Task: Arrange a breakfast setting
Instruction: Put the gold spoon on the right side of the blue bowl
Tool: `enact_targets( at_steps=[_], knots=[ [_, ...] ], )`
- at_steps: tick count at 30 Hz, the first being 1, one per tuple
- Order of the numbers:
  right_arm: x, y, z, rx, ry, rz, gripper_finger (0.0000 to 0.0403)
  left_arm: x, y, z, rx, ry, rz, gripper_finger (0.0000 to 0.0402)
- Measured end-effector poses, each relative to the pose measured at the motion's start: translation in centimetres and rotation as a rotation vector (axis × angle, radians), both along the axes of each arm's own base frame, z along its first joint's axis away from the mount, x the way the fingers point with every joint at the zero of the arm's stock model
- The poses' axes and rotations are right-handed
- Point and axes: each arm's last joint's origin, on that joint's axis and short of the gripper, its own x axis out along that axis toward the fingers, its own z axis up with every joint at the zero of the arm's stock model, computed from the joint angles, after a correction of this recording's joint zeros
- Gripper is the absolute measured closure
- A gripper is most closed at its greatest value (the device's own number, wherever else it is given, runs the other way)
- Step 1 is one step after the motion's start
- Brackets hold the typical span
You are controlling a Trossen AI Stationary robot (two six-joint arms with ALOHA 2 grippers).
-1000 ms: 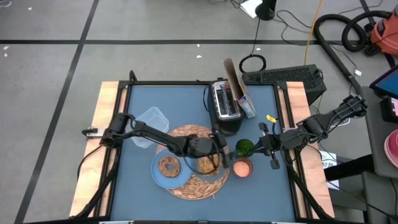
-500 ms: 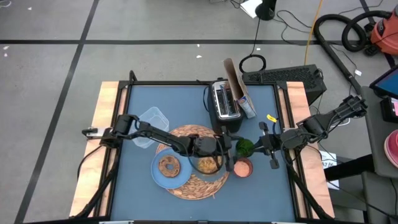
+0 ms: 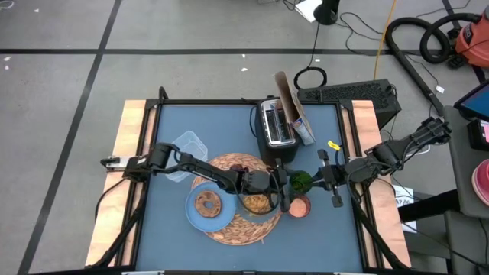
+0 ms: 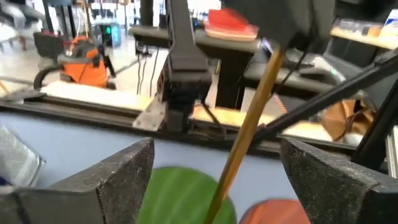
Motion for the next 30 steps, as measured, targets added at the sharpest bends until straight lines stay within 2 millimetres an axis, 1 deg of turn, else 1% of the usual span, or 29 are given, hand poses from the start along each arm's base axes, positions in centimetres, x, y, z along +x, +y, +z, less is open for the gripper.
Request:
enact_targets(
  at_steps=[3, 7, 14, 22, 30],
  knots=[
    [0.02, 0.01, 0.06, -0.005, -0.008, 0.005, 0.04, 0.08, 0.01, -0.48, -0.002, 0.006, -0.016, 0.0072],
    [0.03, 0.01, 0.06, -0.005, -0.008, 0.004, 0.04, 0.2, 0.21, -0.95, -0.008, 0.008, -0.014, 0.0111],
    [0.03, 0.01, 0.08, -0.007, -0.011, 0.006, 0.04, 0.28, 0.63, -0.82, -0.005, -0.003, -0.008, 0.0188],
    [0.03, 0.0, 0.07, -0.011, -0.011, 0.004, 0.0399, 0.28, 0.56, -0.74, -0.005, -0.011, -0.017, 0.0275],
    [0.03, 0.0, 0.07, -0.011, -0.011, 0.004, 0.0399, 0.28, 0.53, -0.68, -0.008, -0.017, -0.017, 0.0327]
  ],
)
